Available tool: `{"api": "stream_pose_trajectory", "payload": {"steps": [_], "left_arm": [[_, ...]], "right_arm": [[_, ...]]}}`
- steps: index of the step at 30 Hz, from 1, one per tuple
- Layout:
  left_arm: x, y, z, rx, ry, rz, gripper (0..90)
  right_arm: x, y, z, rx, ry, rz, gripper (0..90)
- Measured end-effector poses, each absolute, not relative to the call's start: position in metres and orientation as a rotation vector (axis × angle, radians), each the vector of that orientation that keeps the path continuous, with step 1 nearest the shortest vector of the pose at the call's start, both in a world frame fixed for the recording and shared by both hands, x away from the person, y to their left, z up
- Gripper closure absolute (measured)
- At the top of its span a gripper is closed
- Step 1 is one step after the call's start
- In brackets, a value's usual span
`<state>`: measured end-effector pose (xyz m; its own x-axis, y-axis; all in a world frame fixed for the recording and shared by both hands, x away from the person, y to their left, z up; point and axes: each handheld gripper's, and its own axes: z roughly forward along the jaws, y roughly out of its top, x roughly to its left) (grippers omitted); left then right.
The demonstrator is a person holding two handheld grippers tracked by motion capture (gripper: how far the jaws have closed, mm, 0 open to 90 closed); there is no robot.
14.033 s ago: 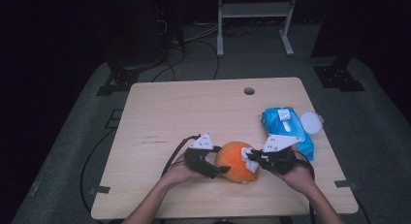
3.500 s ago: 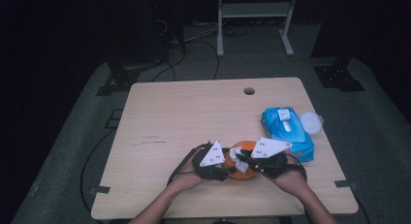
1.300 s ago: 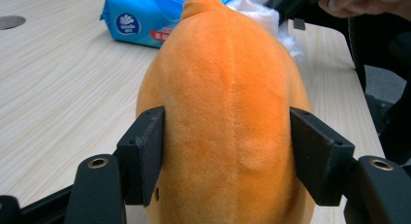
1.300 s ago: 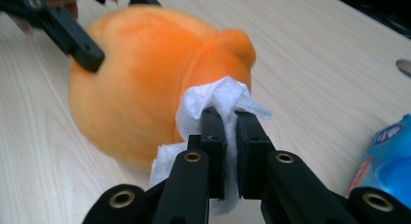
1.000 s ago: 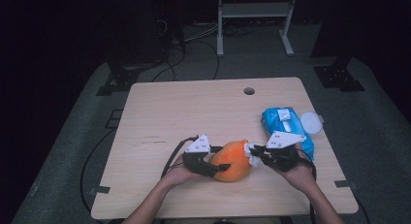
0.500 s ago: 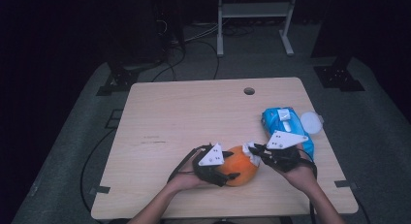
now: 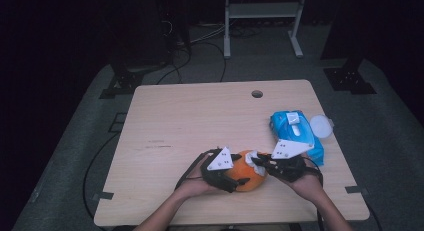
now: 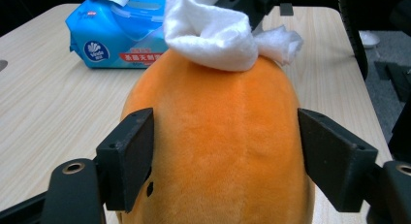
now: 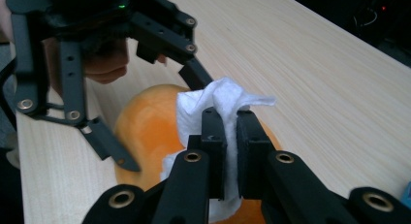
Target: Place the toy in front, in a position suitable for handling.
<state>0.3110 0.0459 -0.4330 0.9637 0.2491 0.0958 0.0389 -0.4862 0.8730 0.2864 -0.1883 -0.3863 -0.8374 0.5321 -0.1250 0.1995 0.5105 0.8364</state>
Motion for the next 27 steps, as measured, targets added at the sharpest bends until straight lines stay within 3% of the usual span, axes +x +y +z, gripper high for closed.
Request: {"api": "stream_pose_trajectory", "payload": {"steps": [9, 13, 17, 23, 25, 27], "left_arm": [[0.316, 0.048, -0.434, 2.040, 0.253, 0.224, 16.1], [0.311, 0.044, -0.432, 2.060, 0.208, 0.276, 26.1], [0.308, 0.042, -0.433, 2.071, 0.180, 0.291, 27.3], [0.318, 0.051, -0.430, 2.059, 0.279, 0.222, 7.2], [0.324, 0.054, -0.433, 2.075, 0.323, 0.171, 4.7], [0.328, 0.054, -0.438, 2.079, 0.331, 0.105, 8.8]], "right_arm": [[0.303, -0.226, -0.392, 0.769, 2.335, 1.232, 83.2], [0.300, -0.216, -0.393, 0.747, 2.347, 1.224, 83.3], [0.293, -0.197, -0.391, 0.664, 2.377, 1.281, 83.2], [0.298, -0.206, -0.393, 0.705, 2.374, 1.276, 83.2], [0.301, -0.214, -0.394, 0.741, 2.365, 1.275, 83.2], [0.304, -0.219, -0.395, 0.773, 2.358, 1.290, 83.2]]}}
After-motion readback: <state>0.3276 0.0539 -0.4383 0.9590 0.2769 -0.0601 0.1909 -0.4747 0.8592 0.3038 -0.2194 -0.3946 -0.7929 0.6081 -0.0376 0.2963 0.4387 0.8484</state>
